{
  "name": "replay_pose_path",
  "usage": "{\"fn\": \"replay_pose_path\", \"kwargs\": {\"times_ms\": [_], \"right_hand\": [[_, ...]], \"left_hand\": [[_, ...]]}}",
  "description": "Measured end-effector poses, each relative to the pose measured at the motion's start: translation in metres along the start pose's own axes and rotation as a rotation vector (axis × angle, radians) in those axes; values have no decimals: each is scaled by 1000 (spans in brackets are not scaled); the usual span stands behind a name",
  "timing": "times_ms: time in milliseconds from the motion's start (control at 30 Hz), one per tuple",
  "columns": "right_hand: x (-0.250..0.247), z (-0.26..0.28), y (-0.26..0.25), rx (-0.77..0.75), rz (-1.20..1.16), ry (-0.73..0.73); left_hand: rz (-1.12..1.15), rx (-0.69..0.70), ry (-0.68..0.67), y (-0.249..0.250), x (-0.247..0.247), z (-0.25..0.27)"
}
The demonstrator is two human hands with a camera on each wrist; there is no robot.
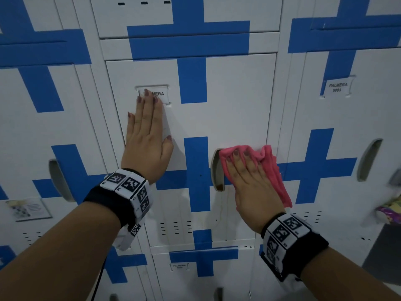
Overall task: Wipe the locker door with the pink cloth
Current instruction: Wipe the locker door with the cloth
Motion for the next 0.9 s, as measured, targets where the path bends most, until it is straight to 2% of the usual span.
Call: {"fn": "replay_pose_path", "kwargs": {"times_ms": [167, 400, 600, 767, 900], "right_hand": [[19, 10, 5, -38, -7, -5], [50, 33, 15, 16, 14, -49], [62, 57, 23, -2, -59, -151], [30, 44, 17, 167, -435, -94], [16, 17, 4, 119, -373, -32]], "left_hand": [[-5, 3, -3, 1, 0, 0], [2, 13, -3, 0, -1, 0], [-9, 8, -8, 1, -1, 0], [-15, 8, -6, 1, -1, 0], [-17, 2, -5, 1, -1, 0]]}}
Point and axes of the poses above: each hand's wrist, its own z-axis away from the middle knuckle, its own x-axis out of the palm, y = z × x, the point moved 8 cm from there along -z, towards the middle knuckle, and after that the axes turned 9 degrees about x, right-handed, at the moved point
